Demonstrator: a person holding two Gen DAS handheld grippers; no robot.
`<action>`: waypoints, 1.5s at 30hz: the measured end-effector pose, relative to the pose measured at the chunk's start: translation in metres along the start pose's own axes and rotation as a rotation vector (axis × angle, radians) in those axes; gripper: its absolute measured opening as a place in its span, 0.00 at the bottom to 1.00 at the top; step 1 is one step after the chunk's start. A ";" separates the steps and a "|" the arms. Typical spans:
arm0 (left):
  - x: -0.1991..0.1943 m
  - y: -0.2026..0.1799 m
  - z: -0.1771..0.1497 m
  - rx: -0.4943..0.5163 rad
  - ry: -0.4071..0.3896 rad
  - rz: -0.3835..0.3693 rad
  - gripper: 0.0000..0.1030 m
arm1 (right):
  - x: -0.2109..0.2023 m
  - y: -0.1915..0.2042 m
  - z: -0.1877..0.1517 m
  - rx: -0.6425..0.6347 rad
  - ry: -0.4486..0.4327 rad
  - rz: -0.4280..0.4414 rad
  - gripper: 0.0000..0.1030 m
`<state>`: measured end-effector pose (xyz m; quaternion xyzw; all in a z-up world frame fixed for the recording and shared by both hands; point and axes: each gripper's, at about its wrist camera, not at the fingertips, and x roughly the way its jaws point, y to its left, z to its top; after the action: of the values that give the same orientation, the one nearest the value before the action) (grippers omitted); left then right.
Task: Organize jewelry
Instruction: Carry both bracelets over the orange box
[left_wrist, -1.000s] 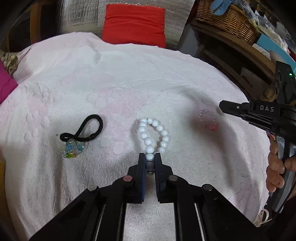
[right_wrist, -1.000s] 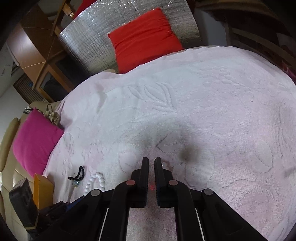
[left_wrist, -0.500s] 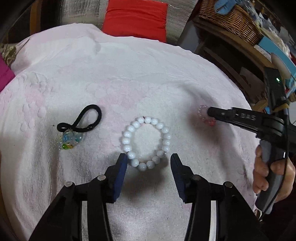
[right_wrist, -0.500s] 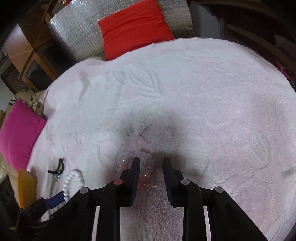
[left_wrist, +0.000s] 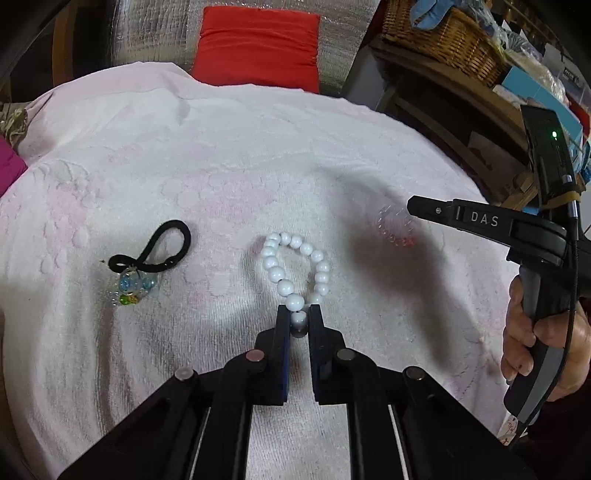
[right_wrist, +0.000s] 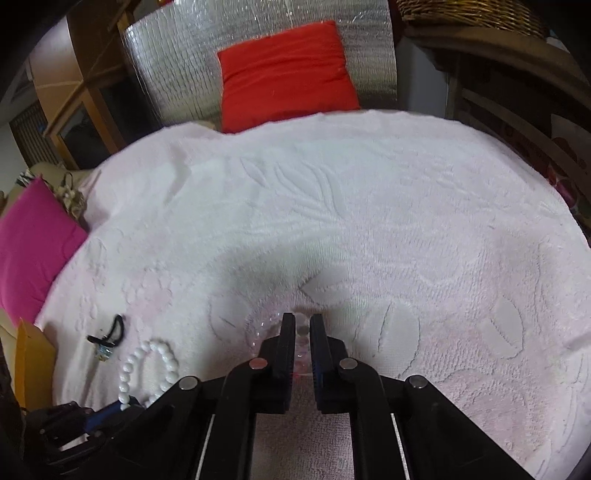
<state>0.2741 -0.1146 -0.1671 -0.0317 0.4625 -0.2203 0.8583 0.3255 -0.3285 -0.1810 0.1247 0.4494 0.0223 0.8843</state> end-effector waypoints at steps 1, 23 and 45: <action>-0.002 0.001 0.001 -0.002 -0.006 -0.004 0.09 | -0.003 0.000 0.000 0.004 -0.008 0.007 0.09; -0.059 -0.006 -0.002 0.029 -0.120 -0.037 0.09 | 0.028 -0.003 -0.002 0.032 0.056 -0.026 0.27; -0.114 0.006 -0.021 -0.042 -0.218 0.006 0.09 | -0.054 0.056 -0.005 -0.038 -0.067 0.126 0.09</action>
<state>0.2052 -0.0592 -0.0915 -0.0721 0.3711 -0.2031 0.9032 0.2935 -0.2815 -0.1272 0.1367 0.4103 0.0821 0.8979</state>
